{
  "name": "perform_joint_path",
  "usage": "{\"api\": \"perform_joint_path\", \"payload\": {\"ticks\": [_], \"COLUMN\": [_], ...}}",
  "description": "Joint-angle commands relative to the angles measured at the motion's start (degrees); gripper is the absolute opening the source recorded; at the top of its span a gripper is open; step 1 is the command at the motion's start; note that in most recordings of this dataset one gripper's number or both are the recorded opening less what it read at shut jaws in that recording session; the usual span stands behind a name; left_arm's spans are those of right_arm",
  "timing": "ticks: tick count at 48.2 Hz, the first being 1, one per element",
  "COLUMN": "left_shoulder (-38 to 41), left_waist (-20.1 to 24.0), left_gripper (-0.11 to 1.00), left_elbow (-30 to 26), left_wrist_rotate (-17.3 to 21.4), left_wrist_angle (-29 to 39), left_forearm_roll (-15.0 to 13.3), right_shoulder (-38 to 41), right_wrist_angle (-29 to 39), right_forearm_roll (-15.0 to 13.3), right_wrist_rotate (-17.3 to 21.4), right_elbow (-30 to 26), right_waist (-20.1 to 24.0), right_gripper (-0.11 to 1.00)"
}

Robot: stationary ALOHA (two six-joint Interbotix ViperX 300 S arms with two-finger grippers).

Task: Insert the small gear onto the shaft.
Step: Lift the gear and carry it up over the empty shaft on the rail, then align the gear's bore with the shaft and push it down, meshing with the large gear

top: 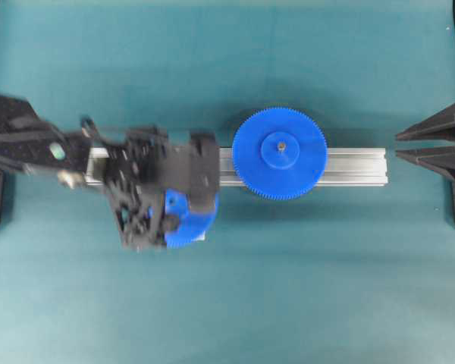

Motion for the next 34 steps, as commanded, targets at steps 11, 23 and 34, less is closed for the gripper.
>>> {"api": "perform_joint_path", "payload": {"ticks": [11, 23, 34], "left_shoulder": [-2.55, 0.0, 2.2], "left_waist": [4.13, 5.89, 6.5], "left_gripper": [0.71, 0.71, 0.71], "left_elbow": [-1.58, -1.41, -0.62], "left_wrist_rotate": [8.88, 11.25, 11.34], "left_wrist_angle": [-0.18, -1.67, -6.33], "left_forearm_roll": [0.18, 0.18, 0.09], "right_shoulder": [0.44, 0.44, 0.44], "right_wrist_angle": [-1.05, -1.14, -1.14], "right_forearm_roll": [0.0, 0.0, 0.0], "right_wrist_rotate": [0.35, 0.35, 0.35], "right_elbow": [-0.53, -0.62, -0.62], "right_waist": [-0.18, -0.26, -0.18], "right_gripper": [0.41, 0.41, 0.41]}}
